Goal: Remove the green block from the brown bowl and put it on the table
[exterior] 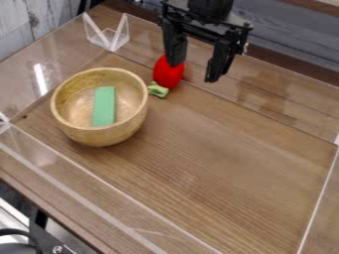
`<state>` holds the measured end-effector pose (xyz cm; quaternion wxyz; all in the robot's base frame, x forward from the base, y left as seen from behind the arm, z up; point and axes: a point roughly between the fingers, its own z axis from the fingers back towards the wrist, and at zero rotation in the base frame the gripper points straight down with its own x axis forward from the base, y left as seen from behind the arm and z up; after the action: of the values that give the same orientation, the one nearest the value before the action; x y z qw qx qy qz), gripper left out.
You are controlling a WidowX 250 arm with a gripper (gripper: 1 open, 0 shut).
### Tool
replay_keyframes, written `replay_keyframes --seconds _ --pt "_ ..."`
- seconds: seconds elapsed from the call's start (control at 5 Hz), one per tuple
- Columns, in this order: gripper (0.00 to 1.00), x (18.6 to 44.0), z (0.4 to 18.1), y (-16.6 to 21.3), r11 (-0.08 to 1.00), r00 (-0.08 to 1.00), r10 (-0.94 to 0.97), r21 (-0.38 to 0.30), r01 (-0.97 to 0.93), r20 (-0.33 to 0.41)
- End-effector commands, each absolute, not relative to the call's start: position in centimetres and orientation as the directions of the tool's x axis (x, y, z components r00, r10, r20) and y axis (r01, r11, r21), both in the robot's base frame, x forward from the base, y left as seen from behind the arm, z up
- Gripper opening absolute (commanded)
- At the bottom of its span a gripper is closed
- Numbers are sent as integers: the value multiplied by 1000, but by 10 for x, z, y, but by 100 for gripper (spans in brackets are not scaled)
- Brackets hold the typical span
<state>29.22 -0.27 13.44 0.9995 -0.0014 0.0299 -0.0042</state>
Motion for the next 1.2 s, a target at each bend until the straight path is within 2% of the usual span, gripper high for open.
replay_keyframes --seconds 0.0,0.4,0.8,1.0 --pt "100 290 135 7 1000 998 3 -15 -4 -55" --pt "100 280 122 23 999 1000 -11 -37 11 -10" --pt "100 265 128 71 999 998 -5 -47 7 56" --pt "100 248 136 103 996 992 86 -44 -82 93"
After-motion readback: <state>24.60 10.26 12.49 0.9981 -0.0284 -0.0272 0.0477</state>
